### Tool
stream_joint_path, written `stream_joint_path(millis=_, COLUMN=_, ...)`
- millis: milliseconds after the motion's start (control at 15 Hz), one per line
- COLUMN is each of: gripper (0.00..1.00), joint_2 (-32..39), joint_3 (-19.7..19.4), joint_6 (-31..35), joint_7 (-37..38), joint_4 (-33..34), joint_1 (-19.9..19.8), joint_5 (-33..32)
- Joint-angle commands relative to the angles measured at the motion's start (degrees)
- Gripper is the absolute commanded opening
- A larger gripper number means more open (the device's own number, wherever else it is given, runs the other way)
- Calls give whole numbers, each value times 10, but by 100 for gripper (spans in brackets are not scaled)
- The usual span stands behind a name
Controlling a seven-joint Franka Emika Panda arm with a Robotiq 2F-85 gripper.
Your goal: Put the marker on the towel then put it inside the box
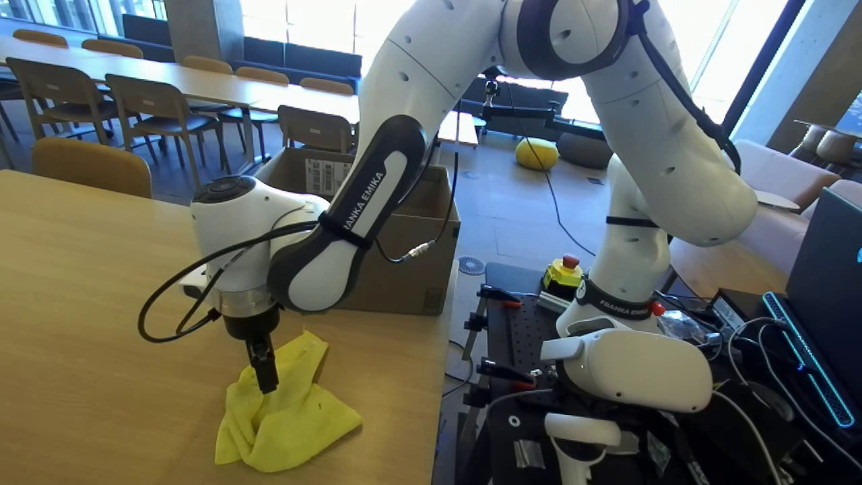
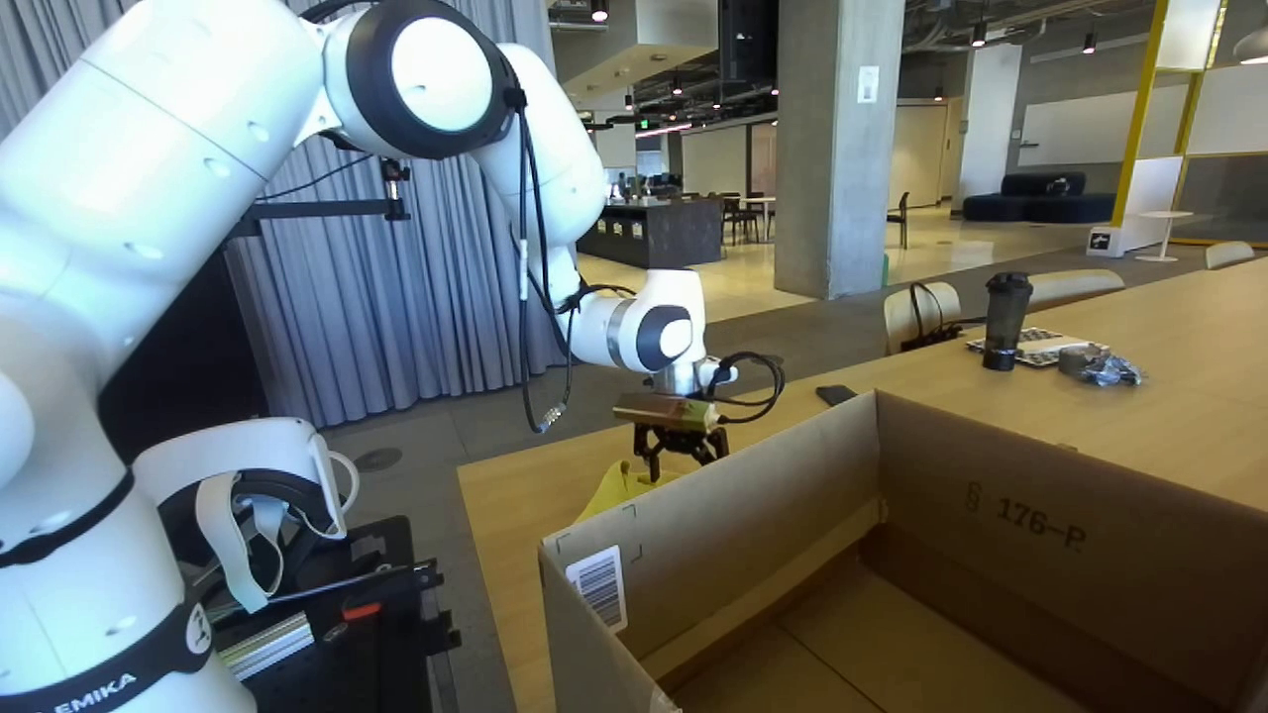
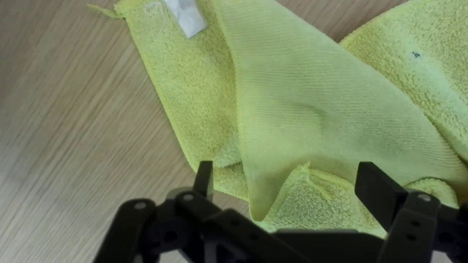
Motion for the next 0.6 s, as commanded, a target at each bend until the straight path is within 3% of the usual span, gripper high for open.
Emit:
stream_joint_path(millis=0, gripper=100, joint_2=7, joint_3=34, joint_6=3, joint_7=-57, joint_4=6, joint_1=-30, joint_5=23)
stream_joint_path(millis=533, gripper=100, joint_2=13, joint_3=65, joint_6=-22, joint_7=-99, joint_4=10, joint_1=-43, joint_5=51)
